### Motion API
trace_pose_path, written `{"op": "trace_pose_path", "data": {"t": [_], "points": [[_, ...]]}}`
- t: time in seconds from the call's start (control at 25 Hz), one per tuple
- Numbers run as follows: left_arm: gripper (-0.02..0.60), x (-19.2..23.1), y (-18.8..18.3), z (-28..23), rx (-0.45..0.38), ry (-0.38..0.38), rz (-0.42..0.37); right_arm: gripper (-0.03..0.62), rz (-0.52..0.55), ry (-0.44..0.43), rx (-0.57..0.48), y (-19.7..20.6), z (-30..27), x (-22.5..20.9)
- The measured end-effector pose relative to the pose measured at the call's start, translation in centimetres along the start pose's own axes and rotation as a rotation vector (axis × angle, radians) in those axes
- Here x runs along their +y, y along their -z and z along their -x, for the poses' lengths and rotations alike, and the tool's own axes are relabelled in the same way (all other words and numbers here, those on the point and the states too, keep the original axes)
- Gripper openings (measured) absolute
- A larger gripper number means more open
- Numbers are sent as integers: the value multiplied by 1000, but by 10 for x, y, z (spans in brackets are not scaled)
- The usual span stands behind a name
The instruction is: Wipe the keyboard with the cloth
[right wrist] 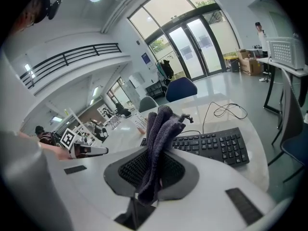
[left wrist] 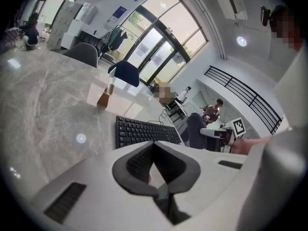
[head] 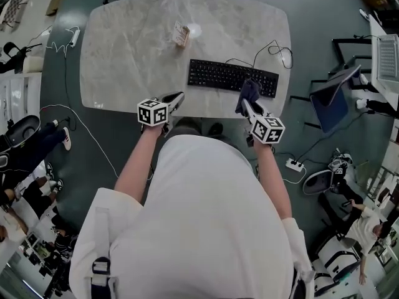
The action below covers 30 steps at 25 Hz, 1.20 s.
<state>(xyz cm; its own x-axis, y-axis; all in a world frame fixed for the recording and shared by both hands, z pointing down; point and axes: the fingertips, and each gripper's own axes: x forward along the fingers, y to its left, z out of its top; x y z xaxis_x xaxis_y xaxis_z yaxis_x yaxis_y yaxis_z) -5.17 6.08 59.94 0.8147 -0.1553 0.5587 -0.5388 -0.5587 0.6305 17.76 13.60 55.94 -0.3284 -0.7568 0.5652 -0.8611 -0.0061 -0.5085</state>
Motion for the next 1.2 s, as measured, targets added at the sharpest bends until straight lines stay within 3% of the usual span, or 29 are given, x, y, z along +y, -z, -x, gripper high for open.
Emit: {"op": "trace_pose_path", "data": {"t": [0.32,0.56,0.76,0.96,1.2], "points": [[6,-43,41,12,-50,-10,-7,63,40,0,-37,20,53,-10],[6,-75,52,33,-165,-15,22,63,56,-2,-68,27,88,-12],[6,-97,57,55,-210,-59,-56,63,128,-31,-87,24,106,6],[6,-106,57,75,-242,-79,-70,63,167,-51,-100,23,118,19],[6,-118,44,100,-233,-109,-184,63,177,-50,-135,19,132,34]]}}
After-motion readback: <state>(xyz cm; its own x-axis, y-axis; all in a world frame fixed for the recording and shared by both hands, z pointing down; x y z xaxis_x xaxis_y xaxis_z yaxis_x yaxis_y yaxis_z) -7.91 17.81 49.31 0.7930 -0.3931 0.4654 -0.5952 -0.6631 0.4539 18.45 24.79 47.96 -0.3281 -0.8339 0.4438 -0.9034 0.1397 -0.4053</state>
